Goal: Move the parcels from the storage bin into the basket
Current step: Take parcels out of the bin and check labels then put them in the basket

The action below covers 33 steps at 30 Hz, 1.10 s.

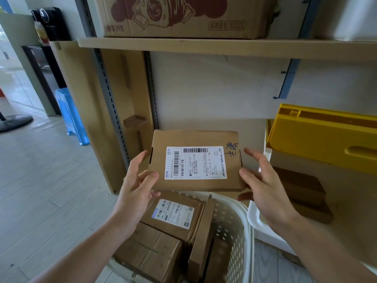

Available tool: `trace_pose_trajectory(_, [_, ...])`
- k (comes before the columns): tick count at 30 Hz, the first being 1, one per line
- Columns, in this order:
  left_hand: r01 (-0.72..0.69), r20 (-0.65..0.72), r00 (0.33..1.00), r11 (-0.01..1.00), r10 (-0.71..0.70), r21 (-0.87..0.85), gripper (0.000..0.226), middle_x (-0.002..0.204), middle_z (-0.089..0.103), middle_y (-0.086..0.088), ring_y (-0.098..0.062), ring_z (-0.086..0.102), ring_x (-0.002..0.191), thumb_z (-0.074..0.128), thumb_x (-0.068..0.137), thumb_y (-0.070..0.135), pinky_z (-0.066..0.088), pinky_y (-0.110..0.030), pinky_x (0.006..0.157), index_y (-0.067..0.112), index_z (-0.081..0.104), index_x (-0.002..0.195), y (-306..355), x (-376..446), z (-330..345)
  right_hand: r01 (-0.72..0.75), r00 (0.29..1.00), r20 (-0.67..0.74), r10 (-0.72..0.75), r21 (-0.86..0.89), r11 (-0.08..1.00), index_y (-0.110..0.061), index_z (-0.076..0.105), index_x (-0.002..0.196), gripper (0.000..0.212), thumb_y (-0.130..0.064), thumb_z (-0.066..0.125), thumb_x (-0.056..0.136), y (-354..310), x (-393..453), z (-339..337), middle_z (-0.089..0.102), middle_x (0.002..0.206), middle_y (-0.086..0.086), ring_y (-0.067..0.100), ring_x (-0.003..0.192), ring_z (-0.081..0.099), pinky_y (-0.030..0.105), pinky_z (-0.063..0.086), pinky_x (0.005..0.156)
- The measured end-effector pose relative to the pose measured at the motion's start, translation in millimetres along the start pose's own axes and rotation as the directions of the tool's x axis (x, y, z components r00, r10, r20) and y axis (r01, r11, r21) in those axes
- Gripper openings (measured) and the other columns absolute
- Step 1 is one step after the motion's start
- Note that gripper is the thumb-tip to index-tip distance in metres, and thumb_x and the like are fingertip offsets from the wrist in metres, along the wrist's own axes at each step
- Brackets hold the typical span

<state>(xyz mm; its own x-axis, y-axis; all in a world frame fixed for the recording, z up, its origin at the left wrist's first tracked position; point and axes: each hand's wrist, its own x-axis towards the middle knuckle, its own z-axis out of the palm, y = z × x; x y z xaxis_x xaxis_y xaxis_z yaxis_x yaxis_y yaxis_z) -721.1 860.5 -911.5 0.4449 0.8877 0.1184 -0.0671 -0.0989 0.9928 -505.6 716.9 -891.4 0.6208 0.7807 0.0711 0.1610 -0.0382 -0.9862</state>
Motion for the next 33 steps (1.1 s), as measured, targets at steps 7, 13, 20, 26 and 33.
trace_pose_trajectory(7, [0.037,0.008,0.999,0.999,-0.037,-0.021,0.045,0.099,0.076,0.006,-0.011,0.064,0.064,0.048,0.104,0.014,0.047,-0.023,0.054,0.037,0.045,0.143,5.6,-0.8,-0.7,-0.032,0.998,0.052,0.032,0.004,0.999,-0.039,0.031,0.148,0.059,-0.01,0.054,0.102,0.0,-1.1,-0.7,0.077,0.094,-0.007,0.015,0.088,0.073,0.038,0.06,0.071])
trace_pose_trajectory(13, [0.047,-0.004,0.999,0.983,-0.049,-0.178,0.043,0.105,0.075,-0.007,-0.013,0.046,0.054,0.057,0.097,0.022,0.041,-0.018,0.045,0.035,0.054,0.137,11.8,-1.4,-2.5,0.044,0.994,0.085,-0.062,0.192,0.98,-0.062,0.008,0.149,0.107,-0.001,0.07,0.087,-4.1,-3.3,-3.2,0.076,0.101,0.0,0.019,0.102,0.072,0.029,0.061,0.076])
trace_pose_trajectory(20, [0.057,-0.109,0.989,0.938,-0.099,-0.342,0.051,0.097,0.078,-0.012,-0.018,0.064,0.065,0.068,0.087,0.025,0.056,-0.021,0.057,0.019,0.051,0.135,15.5,0.1,-3.3,0.048,0.956,0.276,-0.104,0.202,0.978,-0.049,0.019,0.149,0.111,0.0,0.079,0.069,-5.6,-6.7,-3.9,0.076,0.11,0.012,0.031,0.101,0.074,0.036,0.063,0.074])
trace_pose_trajectory(26, [0.082,-0.127,0.983,0.932,-0.134,-0.352,0.054,0.105,0.077,-0.012,-0.026,0.075,0.094,0.073,0.08,0.02,0.057,-0.043,0.084,0.017,0.051,0.13,13.2,0.6,1.3,0.06,0.952,0.303,-0.05,-0.025,0.998,-0.027,0.047,0.128,0.06,-0.028,0.079,0.077,0.5,-12.4,1.3,0.074,0.104,-0.001,0.023,0.086,0.075,0.033,0.06,0.067])
trace_pose_trajectory(33, [0.069,-0.052,0.996,0.991,-0.075,-0.111,0.027,0.1,0.079,-0.004,-0.025,0.076,0.092,0.066,0.091,0.021,0.058,-0.042,0.075,0.015,0.06,0.116,11.8,-5.0,13.8,0.087,0.96,0.276,-0.041,-0.155,0.984,-0.013,0.046,0.078,0.034,-0.028,0.076,0.087,14.0,-15.8,17.4,0.072,0.096,0.0,0.021,0.091,0.071,0.048,0.061,0.069])
